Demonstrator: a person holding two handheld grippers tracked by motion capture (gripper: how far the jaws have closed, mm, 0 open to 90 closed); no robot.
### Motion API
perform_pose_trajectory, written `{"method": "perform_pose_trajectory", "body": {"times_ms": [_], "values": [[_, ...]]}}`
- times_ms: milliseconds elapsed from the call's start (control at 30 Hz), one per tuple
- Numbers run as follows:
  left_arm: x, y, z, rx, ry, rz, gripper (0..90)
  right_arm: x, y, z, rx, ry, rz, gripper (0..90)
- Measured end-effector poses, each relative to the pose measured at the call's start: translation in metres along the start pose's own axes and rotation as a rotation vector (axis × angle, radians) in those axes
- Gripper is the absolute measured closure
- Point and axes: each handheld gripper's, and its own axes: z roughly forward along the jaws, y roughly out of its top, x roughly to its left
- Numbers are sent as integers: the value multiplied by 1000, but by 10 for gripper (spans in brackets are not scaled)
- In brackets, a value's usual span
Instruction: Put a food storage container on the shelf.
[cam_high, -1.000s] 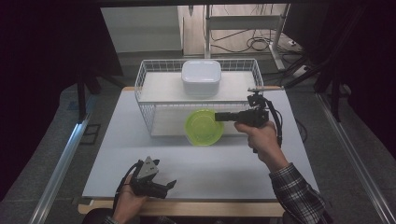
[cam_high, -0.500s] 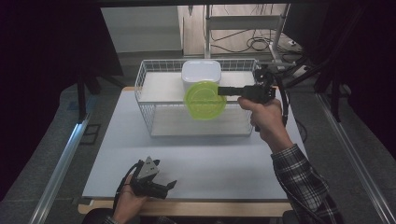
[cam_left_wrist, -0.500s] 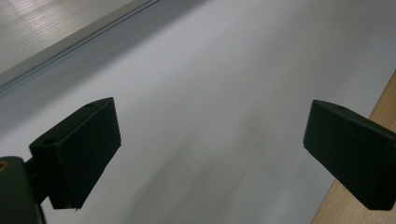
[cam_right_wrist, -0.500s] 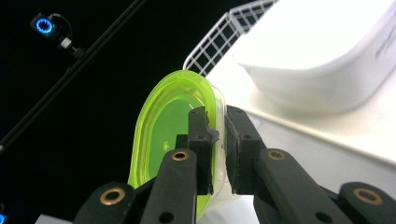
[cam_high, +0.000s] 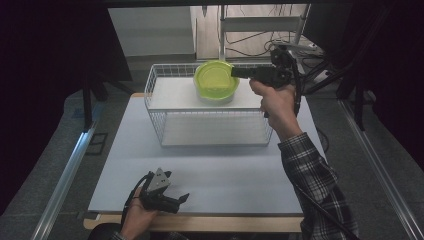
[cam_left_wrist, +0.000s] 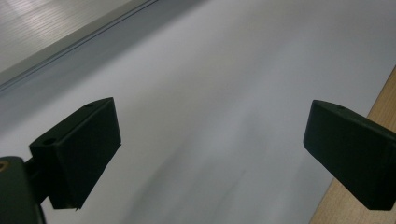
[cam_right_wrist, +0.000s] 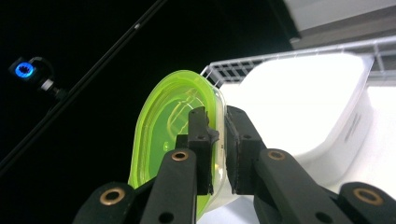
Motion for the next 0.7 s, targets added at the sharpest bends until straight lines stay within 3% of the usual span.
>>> {"method": "perform_pose_trajectory", "body": {"times_ms": [433,700], "values": [[-1,0,0,-2,-6,3,36,-3,26,22,-90,-115,36,817],[-1,0,0,-2,-9,4,36,-10,29,35,-96,-139,69,816]]}}
